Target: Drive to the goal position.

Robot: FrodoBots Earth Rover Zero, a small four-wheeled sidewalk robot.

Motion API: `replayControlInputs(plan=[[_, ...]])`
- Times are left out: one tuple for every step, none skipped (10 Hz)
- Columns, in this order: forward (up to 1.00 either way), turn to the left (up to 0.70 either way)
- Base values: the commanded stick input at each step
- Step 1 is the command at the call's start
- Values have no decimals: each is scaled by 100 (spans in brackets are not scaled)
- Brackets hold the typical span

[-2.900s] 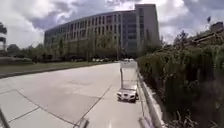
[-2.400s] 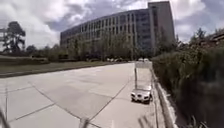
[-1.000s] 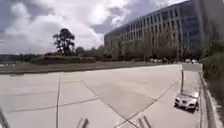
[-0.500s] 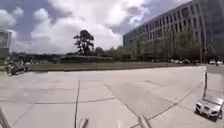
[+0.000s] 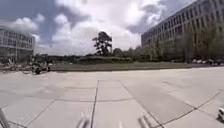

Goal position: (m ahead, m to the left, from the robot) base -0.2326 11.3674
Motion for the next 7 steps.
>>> replayControlInputs(plan=[[0, 50], [0, 50], [0, 50], [0, 50], [0, 50], [0, 50], [0, 50]])
